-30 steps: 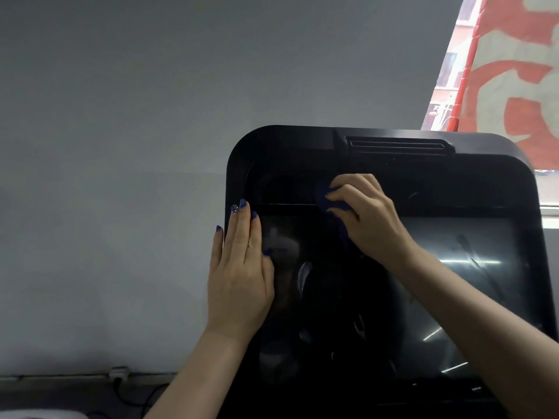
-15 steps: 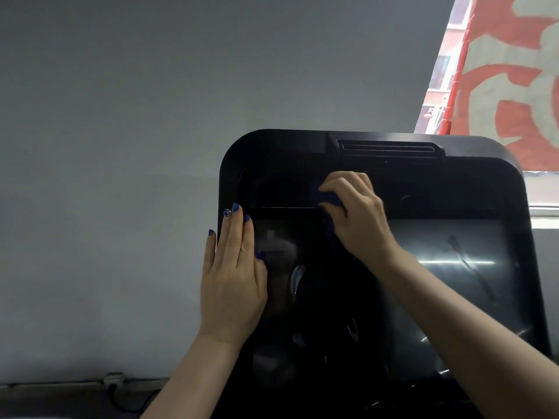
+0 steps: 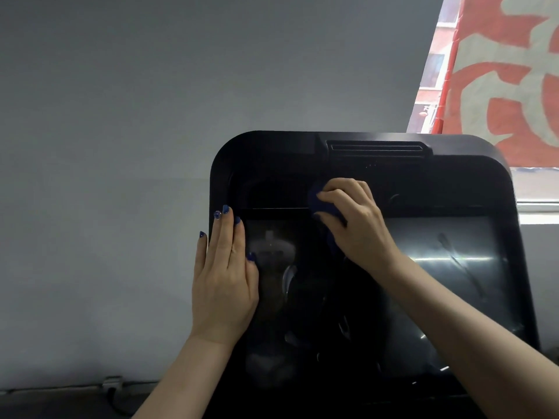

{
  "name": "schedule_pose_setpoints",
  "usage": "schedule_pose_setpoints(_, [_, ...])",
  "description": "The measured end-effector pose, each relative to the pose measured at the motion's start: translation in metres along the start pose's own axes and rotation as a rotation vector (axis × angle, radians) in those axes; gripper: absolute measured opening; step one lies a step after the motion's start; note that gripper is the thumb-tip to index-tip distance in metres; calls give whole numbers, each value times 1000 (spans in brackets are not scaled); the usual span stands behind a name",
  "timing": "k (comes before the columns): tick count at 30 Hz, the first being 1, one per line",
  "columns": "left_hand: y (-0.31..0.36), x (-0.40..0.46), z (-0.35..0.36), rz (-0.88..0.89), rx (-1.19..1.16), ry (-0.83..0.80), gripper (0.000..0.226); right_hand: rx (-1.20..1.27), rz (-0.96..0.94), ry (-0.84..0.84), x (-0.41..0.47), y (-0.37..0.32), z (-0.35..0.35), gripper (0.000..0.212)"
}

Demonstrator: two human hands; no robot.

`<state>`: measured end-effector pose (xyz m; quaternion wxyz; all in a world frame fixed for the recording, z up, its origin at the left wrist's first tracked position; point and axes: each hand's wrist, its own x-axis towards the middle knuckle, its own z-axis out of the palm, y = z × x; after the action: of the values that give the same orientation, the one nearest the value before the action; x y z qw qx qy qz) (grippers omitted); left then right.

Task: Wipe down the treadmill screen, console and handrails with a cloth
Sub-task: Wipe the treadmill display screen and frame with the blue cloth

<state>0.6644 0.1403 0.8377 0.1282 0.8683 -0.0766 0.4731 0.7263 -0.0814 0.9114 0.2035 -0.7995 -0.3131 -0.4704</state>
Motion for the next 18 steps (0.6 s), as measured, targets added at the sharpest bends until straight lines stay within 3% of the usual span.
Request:
schedule_pose_setpoints(4, [-1, 0, 0, -9, -5, -3, 51, -8, -18, 0, -2, 6, -8, 15])
schedule_pose_setpoints(9, [0, 0, 1, -8, -14, -2, 51, -28, 108, 104, 6, 3, 0, 14])
schedule_pose_setpoints(15, [0, 0, 0, 2, -3, -7, 51, 5, -62, -65, 1, 15, -18, 15])
schedule_pose_setpoints(18, [1, 1, -1, 35, -5, -7, 52, -27, -23, -13, 5, 23, -24, 14])
